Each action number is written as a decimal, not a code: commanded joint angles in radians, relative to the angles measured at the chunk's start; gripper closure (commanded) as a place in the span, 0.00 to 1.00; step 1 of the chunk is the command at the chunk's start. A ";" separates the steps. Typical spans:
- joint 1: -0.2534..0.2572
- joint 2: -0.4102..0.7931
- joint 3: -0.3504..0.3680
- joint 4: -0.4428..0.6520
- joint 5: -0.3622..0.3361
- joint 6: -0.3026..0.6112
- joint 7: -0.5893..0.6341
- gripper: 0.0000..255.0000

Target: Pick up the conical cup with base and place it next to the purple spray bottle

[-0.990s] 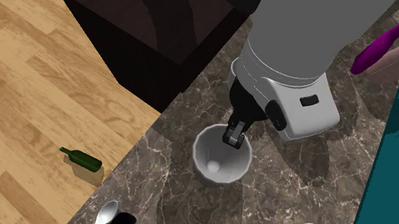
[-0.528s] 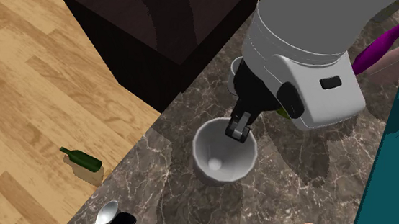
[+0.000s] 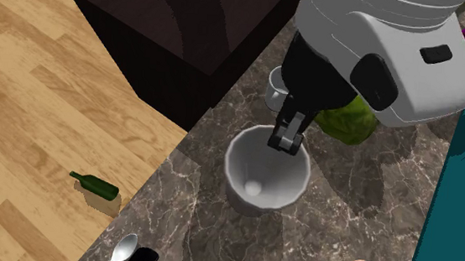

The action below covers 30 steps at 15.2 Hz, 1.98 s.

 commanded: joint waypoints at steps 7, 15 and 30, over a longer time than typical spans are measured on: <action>0.008 -0.076 -0.007 0.028 -0.021 -0.100 0.003 1.00; 0.015 -0.142 -0.010 0.066 -0.037 -0.203 0.003 1.00; 0.023 -0.230 -0.006 0.176 -0.052 -0.397 -0.006 1.00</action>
